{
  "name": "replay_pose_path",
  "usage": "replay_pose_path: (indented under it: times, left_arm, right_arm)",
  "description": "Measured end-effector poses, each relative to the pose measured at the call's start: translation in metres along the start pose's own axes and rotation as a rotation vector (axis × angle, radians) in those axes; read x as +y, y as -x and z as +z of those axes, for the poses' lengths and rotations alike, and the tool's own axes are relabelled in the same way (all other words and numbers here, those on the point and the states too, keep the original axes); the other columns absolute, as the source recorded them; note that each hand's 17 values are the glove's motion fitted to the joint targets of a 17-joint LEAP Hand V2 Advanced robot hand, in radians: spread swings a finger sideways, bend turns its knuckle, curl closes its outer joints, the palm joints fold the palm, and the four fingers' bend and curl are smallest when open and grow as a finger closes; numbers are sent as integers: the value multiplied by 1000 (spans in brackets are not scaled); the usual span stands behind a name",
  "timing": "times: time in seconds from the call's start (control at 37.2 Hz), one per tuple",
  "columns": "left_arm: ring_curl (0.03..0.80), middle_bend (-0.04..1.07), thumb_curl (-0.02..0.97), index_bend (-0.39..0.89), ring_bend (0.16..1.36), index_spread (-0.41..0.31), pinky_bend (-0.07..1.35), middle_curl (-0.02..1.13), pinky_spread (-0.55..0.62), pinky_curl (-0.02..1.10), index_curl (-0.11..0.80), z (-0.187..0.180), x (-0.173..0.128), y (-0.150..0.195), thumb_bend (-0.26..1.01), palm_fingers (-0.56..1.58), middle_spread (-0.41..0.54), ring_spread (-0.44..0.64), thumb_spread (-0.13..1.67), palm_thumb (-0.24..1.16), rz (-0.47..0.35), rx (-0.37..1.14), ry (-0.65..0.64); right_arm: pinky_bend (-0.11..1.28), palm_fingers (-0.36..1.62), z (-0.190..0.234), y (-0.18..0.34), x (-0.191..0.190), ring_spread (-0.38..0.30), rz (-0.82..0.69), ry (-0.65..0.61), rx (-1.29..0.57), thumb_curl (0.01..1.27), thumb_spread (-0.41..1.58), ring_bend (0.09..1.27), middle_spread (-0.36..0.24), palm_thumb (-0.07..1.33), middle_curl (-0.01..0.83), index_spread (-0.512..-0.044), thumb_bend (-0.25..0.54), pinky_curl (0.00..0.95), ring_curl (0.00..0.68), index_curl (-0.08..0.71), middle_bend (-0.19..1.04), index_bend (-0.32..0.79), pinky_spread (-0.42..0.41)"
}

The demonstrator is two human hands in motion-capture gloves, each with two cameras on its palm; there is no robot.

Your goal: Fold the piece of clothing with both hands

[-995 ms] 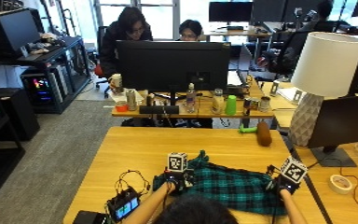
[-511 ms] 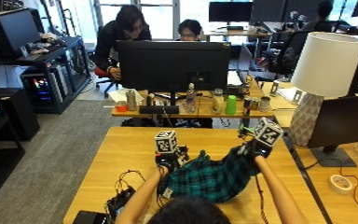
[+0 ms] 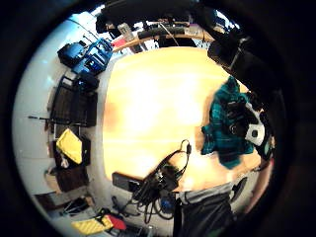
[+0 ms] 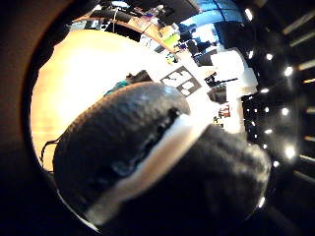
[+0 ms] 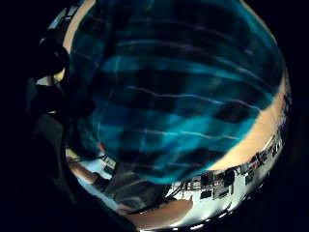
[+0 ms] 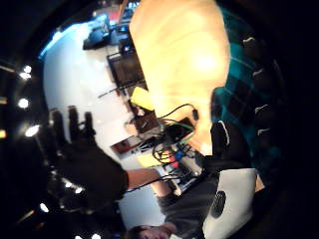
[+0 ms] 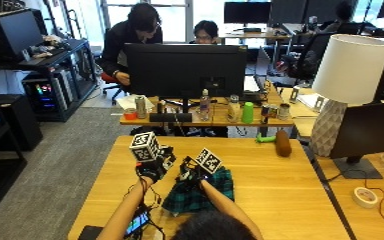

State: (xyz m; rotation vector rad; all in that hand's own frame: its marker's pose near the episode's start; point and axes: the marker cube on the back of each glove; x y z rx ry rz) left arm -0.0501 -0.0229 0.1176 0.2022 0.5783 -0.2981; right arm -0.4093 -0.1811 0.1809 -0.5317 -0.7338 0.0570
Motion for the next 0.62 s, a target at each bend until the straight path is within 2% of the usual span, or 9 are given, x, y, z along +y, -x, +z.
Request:
replay_pose_path:
  times: [0.05,0.08,0.16,0.3,0.35,0.46,0.54,0.62]
  left_arm:
    - [332,321,82,97,746,-9,558,346,219,334,179,-5,11,4,-92,338,80,102,925,-130,-4,-8,15]
    - [333,325,79,100,743,-10,554,352,213,335,181,-6,14,6,-94,342,76,94,924,-134,-6,-10,17]
    - [338,322,75,98,740,-11,547,362,201,338,182,-6,16,15,-94,343,66,76,924,-134,-9,-7,-3]
    - [338,323,69,108,743,-17,520,371,168,333,186,-13,20,15,-93,405,38,32,923,-133,-14,-6,-37]
    - [338,316,67,108,737,-18,514,374,160,335,189,-13,18,14,-93,412,32,21,923,-133,-18,-20,-35]
    - [342,289,64,110,734,-20,508,378,150,339,195,-14,14,8,-93,411,32,9,923,-132,-24,-65,-11]
    - [344,271,61,109,727,-20,506,380,145,343,198,-22,18,0,-92,408,32,3,922,-132,-13,-93,-11]
    - [343,249,60,112,718,-21,503,379,142,344,202,-25,19,-5,-92,410,33,4,922,-132,-4,-100,-17]
  right_arm:
    - [730,1076,10,6,0,-248,-13,53,-41,621,571,741,-141,1021,487,-199,-21,416,461,239,338,-53,-339]
    - [756,1034,9,9,0,-243,-40,42,-47,616,605,745,-127,1017,471,-195,-21,422,461,226,289,-48,-333]
    - [801,984,-16,17,4,-223,-132,-83,6,601,696,747,-99,1000,456,-189,-24,433,461,194,225,-38,-311]
    - [792,987,-108,22,17,-201,-260,-341,154,572,808,751,-78,973,441,-192,-24,423,449,156,190,-5,-269]
    - [786,997,-145,18,27,-197,-254,-424,203,564,839,745,-78,970,437,-197,-23,417,443,145,189,4,-260]
    - [774,1004,-200,8,78,-192,-221,-570,323,549,884,729,-80,966,432,-202,-21,408,434,133,187,22,-246]
    - [769,1009,-218,-3,100,-190,-194,-629,404,540,910,708,-80,965,431,-210,-20,402,427,127,188,29,-241]
    - [761,1008,-222,-12,105,-187,-172,-640,449,532,931,678,-80,966,430,-216,-18,397,419,126,193,42,-239]
